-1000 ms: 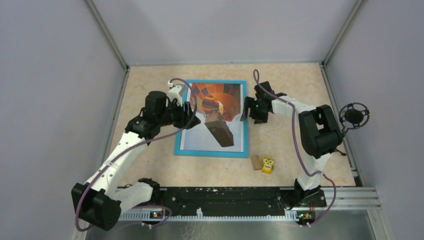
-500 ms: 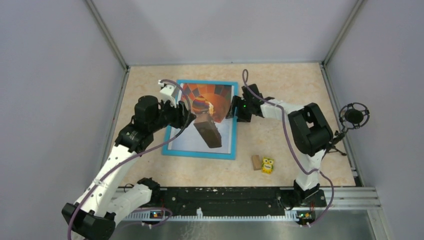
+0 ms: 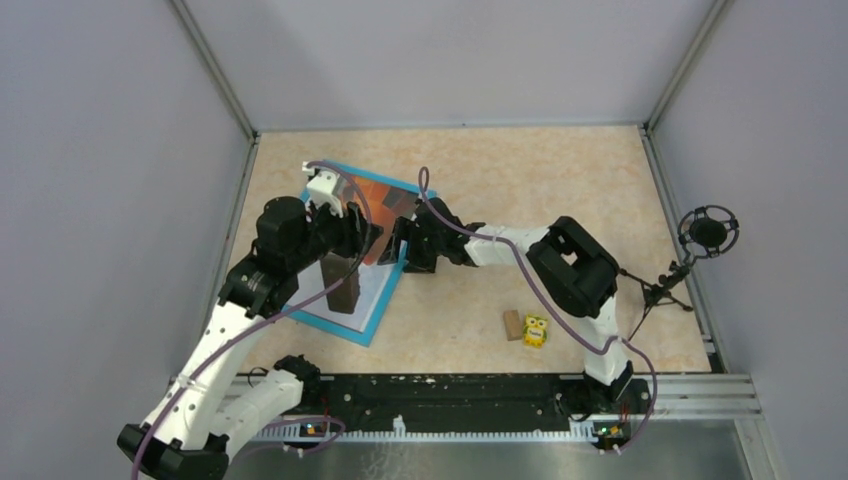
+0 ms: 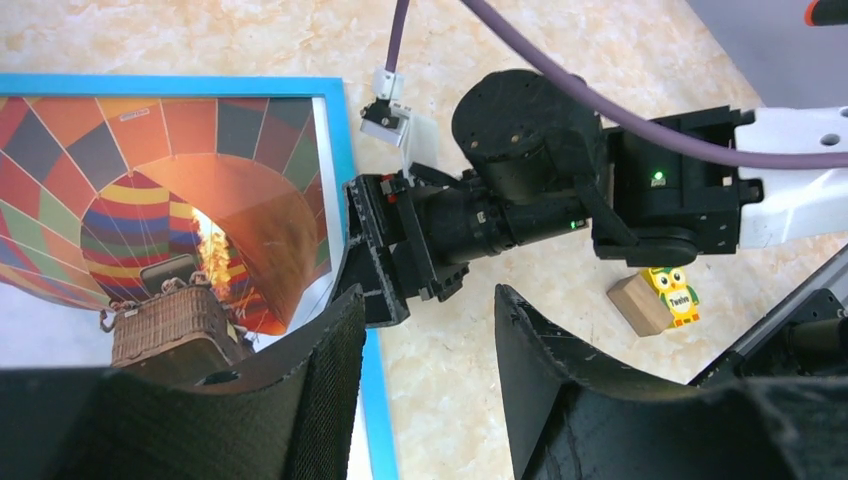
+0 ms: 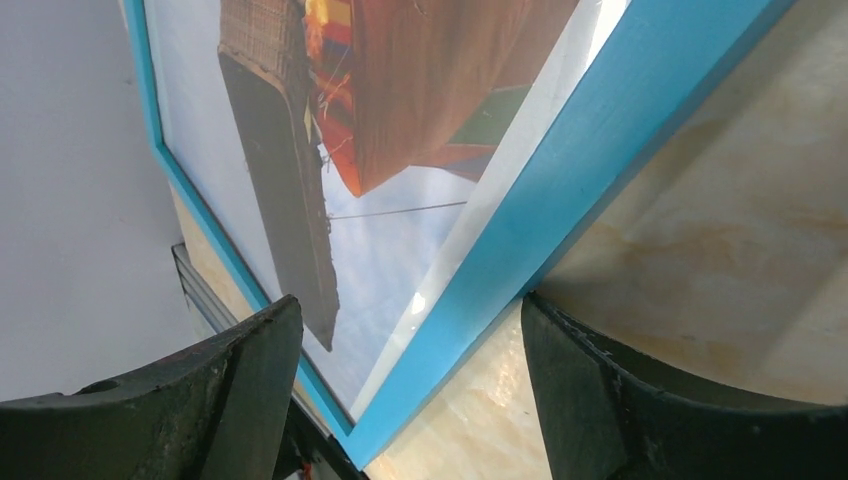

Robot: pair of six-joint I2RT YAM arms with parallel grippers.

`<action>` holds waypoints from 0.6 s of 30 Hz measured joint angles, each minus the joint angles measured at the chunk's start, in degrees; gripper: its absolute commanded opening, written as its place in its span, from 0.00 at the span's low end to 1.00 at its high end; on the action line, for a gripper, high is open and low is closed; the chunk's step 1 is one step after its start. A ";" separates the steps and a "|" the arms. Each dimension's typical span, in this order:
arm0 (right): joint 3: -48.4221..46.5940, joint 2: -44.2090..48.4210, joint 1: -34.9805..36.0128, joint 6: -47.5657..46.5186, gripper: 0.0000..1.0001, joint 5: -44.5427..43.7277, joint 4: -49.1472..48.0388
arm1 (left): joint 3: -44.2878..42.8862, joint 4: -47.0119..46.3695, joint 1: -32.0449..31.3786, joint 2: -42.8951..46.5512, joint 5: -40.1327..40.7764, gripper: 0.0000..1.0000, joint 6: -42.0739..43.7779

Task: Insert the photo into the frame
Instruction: Move the photo frame to the center of the board.

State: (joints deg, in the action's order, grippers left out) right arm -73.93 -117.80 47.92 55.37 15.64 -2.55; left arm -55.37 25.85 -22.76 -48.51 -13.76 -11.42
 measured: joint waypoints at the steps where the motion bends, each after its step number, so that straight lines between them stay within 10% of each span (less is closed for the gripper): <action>1: -0.39 -0.24 0.33 0.37 0.79 -0.11 -0.09 | -0.11 0.11 0.00 0.20 0.11 0.55 -0.02; 12: -5.68 -1.11 4.74 -4.55 0.91 -2.27 7.08 | -3.80 0.81 0.00 4.02 4.48 0.70 -1.07; 18: -3.32 15.58 1.05 -12.81 0.95 -11.63 23.89 | -9.68 0.81 -0.02 7.23 8.92 0.98 0.31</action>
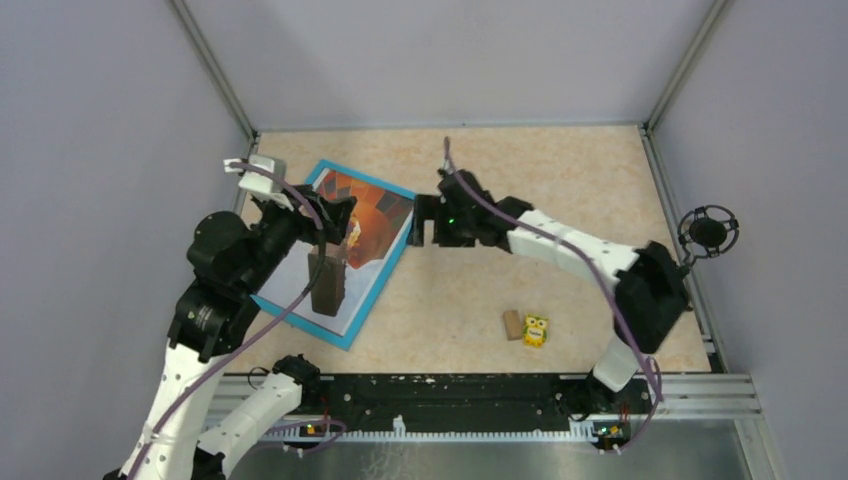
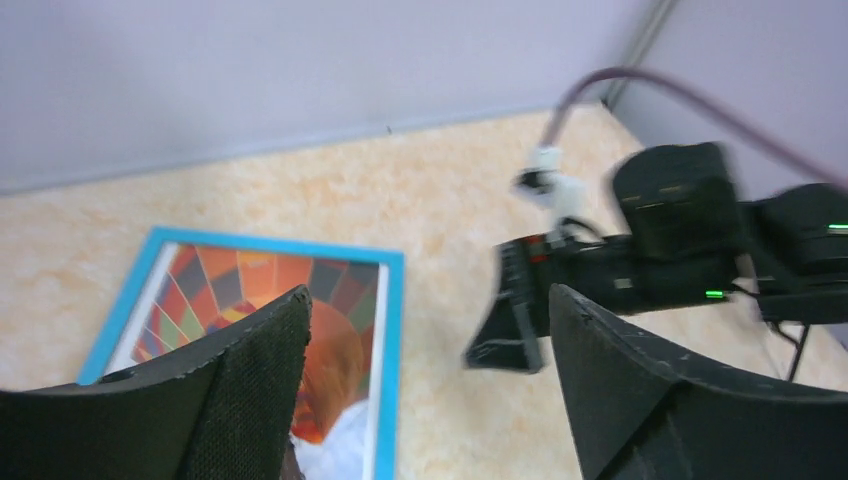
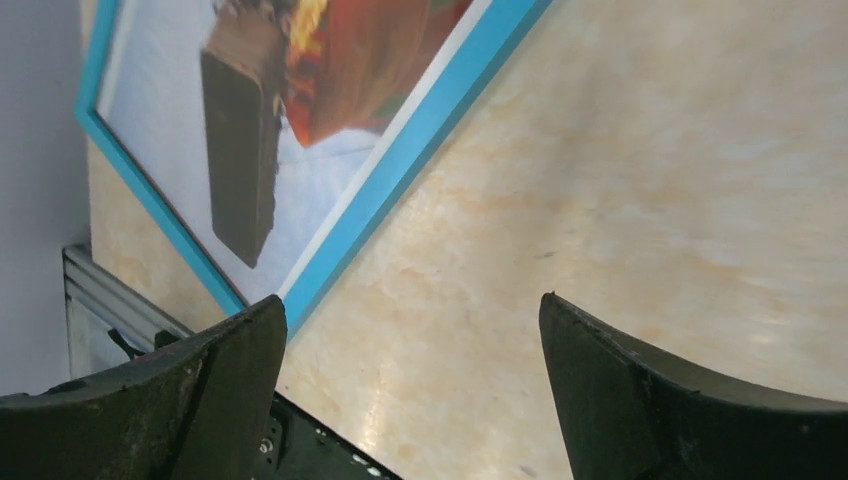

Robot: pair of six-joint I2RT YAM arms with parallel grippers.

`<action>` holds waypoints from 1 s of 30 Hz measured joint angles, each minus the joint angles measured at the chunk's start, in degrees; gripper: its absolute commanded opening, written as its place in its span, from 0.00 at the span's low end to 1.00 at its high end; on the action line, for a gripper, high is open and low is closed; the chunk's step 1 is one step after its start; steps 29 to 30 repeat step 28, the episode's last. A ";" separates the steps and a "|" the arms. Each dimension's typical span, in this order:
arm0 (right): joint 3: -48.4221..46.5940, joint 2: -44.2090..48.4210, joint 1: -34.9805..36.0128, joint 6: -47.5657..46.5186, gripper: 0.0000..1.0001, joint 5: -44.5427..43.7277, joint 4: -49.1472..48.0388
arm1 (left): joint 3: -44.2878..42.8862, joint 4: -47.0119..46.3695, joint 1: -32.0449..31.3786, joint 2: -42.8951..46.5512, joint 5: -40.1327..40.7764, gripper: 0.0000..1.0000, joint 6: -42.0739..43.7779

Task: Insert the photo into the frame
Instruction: Move the photo frame to the center of the board, then reset both arms

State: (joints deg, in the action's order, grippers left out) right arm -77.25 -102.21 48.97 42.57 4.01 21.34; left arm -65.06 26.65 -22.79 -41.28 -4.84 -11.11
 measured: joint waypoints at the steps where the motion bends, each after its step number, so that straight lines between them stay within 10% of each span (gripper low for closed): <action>1: -0.02 4.04 -0.90 -1.88 0.95 -2.36 2.47 | -1.38 0.04 -0.02 0.15 1.22 0.99 0.26; 13: -25.35 35.98 -2.60 -21.00 0.99 -22.08 24.61 | -14.95 -2.73 -0.04 0.74 11.08 0.99 2.93; 30: -21.55 55.74 -2.60 -28.96 0.99 -20.35 20.28 | -15.54 -1.79 -0.04 4.17 15.04 0.99 2.10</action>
